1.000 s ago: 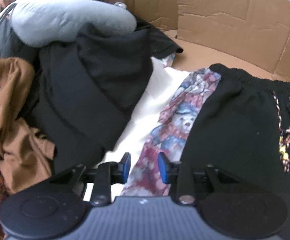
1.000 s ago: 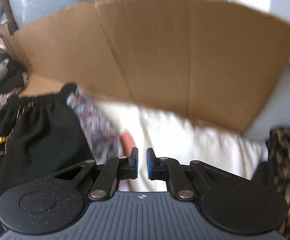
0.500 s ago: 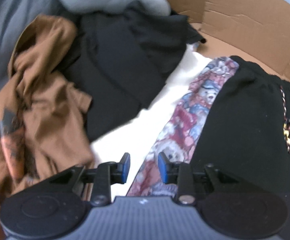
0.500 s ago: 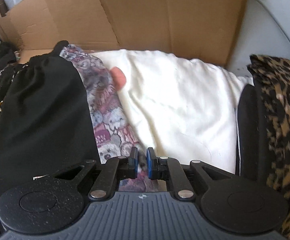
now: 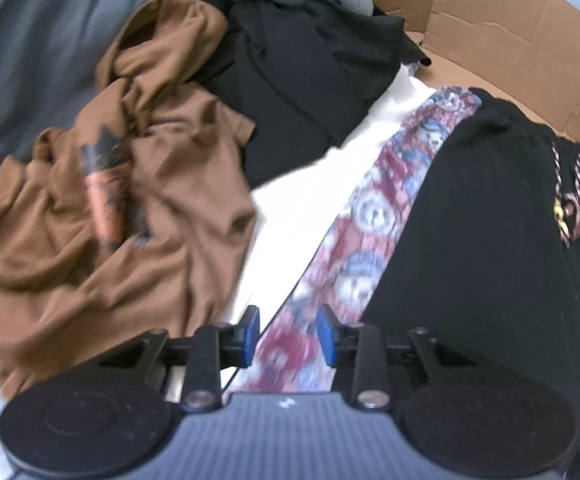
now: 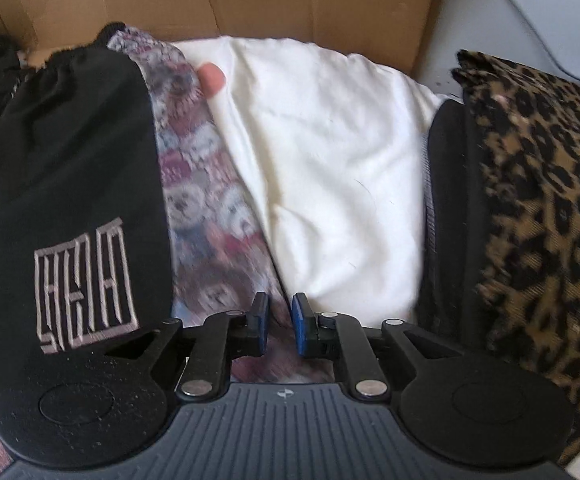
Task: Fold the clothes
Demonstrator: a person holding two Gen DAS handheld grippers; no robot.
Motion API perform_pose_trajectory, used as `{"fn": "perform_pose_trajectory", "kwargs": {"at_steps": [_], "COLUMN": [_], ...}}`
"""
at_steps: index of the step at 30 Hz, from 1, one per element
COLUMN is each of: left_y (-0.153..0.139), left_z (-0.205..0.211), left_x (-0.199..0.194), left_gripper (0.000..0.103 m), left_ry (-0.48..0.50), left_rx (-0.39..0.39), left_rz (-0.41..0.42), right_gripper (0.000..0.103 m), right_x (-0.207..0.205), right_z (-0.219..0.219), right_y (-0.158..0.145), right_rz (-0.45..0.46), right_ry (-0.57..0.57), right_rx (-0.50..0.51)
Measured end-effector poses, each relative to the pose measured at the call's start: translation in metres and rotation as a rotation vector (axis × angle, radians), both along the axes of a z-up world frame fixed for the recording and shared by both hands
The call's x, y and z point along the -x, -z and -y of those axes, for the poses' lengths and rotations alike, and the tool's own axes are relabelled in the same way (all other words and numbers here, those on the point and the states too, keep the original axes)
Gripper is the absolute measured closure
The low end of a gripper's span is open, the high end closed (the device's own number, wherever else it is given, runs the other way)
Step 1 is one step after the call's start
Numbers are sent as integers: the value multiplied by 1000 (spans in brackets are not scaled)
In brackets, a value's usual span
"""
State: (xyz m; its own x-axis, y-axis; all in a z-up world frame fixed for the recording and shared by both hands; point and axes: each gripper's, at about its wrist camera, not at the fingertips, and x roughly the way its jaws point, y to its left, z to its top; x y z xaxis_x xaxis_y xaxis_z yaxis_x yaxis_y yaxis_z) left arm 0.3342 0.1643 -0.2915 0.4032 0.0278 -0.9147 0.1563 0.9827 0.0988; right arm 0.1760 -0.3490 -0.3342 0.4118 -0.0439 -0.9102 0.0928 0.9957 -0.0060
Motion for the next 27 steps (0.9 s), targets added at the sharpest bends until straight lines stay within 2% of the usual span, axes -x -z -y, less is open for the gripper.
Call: {"fn": "perform_pose_trajectory", "kwargs": {"at_steps": [5, 10, 13, 15, 19, 21, 24, 27], "left_y": [-19, -49, -72, -88, -113, -122, -127, -119], "left_z": [-18, -28, -30, -32, -33, -34, -35, -36], "left_x": [31, 40, 45, 49, 58, 60, 62, 62], "left_gripper": [66, 66, 64, 48, 42, 28, 27, 27], "left_ry": [-26, -43, -34, -36, -13, -17, -22, -18], "left_rx": [-36, -78, -97, -95, -90, -76, -54, -36], "left_rz": [-21, -24, -6, -3, 11, 17, 30, 25], "right_gripper": [86, 85, 85, 84, 83, 79, 70, 68], "right_x": [17, 35, 48, 55, 64, 67, 67, 66], "right_z": [11, 11, 15, 16, 15, 13, 7, 1], "right_y": [-3, -15, -32, -45, -69, -80, -80, -79], "right_rz": [-63, -157, -135, -112, -58, -37, -16, 4], "right_ry": [23, 7, 36, 48, 59, 70, 60, 49], "right_rx": [45, 97, 68, 50, 27, 12, 8, 4]}}
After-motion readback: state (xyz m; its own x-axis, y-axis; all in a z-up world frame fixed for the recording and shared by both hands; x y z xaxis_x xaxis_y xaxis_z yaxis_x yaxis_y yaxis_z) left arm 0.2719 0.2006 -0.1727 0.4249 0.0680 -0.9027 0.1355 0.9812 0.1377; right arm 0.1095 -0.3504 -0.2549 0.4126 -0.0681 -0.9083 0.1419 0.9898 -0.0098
